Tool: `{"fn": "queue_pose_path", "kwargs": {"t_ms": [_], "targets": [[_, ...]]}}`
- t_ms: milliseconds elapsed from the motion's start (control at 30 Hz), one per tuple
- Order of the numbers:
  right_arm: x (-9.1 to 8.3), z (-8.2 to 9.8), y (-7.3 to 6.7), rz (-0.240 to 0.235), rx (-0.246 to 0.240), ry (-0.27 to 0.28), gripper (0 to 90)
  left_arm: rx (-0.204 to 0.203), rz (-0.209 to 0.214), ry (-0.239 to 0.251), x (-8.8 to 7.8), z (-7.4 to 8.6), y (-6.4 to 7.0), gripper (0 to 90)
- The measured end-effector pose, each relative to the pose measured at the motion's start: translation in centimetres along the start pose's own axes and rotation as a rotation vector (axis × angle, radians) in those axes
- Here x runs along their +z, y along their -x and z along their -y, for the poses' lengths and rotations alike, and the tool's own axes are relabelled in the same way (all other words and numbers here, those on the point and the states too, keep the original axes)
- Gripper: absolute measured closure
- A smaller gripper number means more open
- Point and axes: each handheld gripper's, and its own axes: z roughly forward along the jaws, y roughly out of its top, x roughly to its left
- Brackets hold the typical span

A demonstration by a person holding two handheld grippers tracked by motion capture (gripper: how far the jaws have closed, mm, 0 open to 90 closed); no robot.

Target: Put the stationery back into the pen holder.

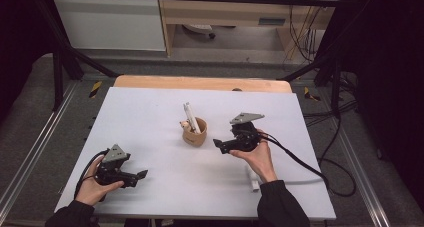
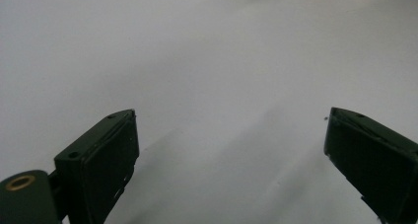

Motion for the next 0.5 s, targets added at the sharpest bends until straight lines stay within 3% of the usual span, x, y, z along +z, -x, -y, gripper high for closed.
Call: {"fn": "queue_pose_path", "kwargs": {"t_ms": [167,333,500], "targets": [[-0.7,1.8,0.5,0.015,0.026,-0.02,9.2,0.0,0.001,-0.001,0.0,0.0,0.0,5.6],[-1.6,3.7,0.6,0.016,0.027,-0.042,13.1,0.0,0.0,-0.005,0.1,0.0,0.0,5.6],[-2.5,5.5,0.9,0.014,0.034,-0.057,25.6,0.003,0.003,-0.006,0.1,0.0,0.1,5.6]]}}
